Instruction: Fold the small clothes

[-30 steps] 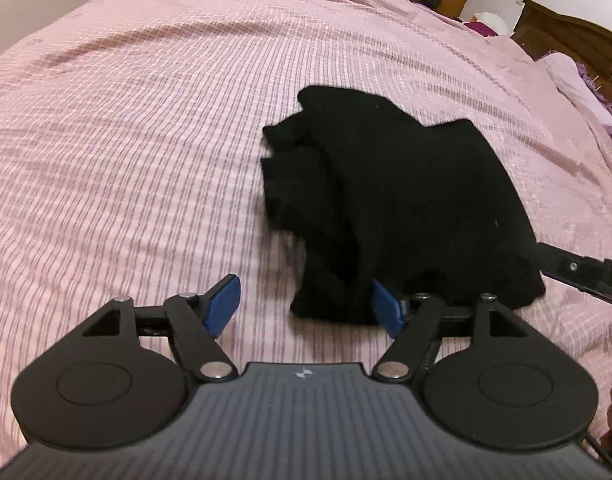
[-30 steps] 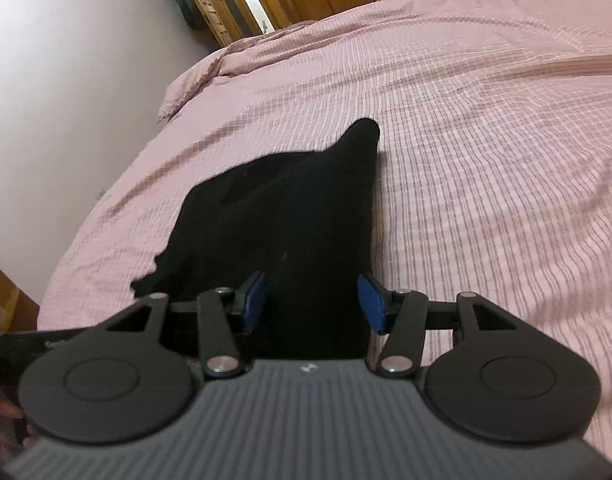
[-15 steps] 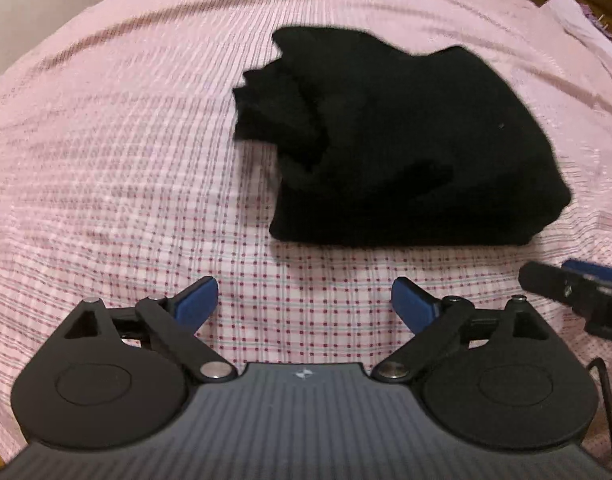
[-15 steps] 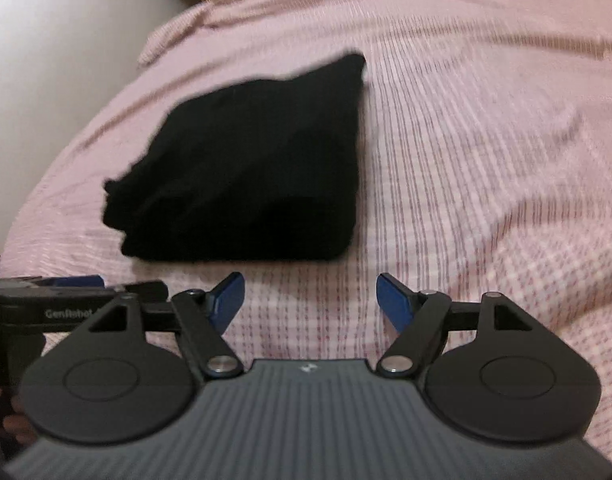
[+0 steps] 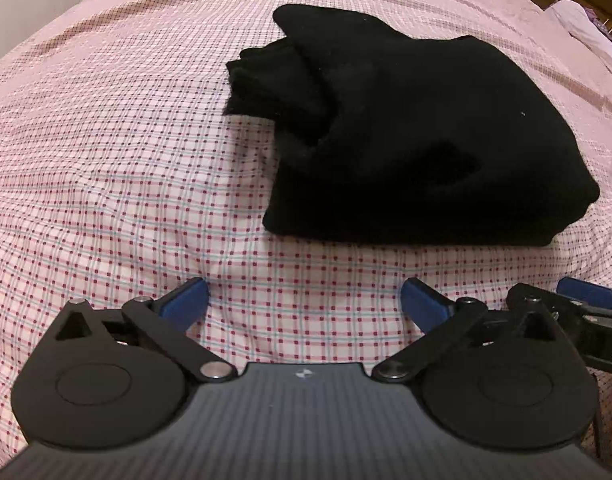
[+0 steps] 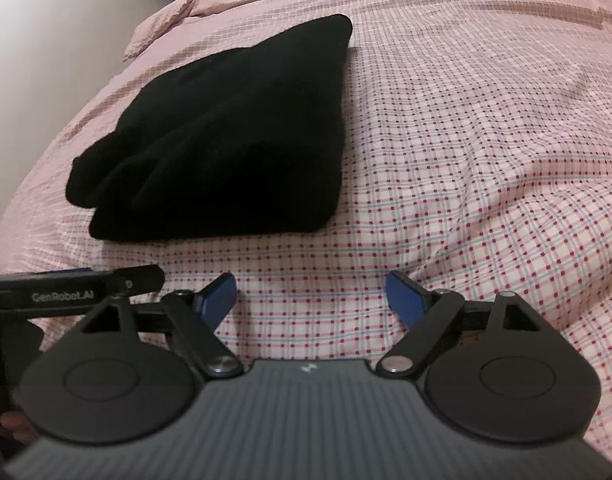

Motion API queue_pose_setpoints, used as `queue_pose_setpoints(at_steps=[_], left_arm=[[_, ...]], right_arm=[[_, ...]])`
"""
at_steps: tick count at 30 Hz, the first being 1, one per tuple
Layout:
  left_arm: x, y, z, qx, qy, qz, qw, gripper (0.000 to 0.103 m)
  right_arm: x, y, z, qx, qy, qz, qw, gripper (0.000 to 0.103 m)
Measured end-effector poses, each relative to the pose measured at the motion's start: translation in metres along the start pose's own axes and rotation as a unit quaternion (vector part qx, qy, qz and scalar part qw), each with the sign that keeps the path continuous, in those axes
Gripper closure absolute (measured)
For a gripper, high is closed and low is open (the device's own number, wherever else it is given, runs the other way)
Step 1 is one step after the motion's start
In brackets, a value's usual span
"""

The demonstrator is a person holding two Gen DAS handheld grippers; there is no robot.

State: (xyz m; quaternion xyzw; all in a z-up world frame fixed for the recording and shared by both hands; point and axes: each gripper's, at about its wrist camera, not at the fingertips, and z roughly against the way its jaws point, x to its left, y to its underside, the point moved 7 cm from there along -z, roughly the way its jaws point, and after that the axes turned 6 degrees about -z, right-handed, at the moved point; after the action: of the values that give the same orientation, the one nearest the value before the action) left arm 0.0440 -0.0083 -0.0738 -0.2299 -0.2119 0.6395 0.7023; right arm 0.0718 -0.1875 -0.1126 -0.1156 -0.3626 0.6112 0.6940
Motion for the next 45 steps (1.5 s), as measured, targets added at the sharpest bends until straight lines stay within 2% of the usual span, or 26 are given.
queue_pose_setpoints(at_steps=[18,45], left_arm=[[0.001,-0.005,-0.011,0.0,-0.003,-0.001,1.0,0.0],[0.003,0.002,-0.001,-0.007,-0.006,-0.003,1.0,0.0]], right_arm=[[0.001,0.002,0.002,-0.009,-0.01,-0.007,1.0,0.012],[0.001,0.003,0.003,-0.014,-0.012,-0.014,1.0,0.011]])
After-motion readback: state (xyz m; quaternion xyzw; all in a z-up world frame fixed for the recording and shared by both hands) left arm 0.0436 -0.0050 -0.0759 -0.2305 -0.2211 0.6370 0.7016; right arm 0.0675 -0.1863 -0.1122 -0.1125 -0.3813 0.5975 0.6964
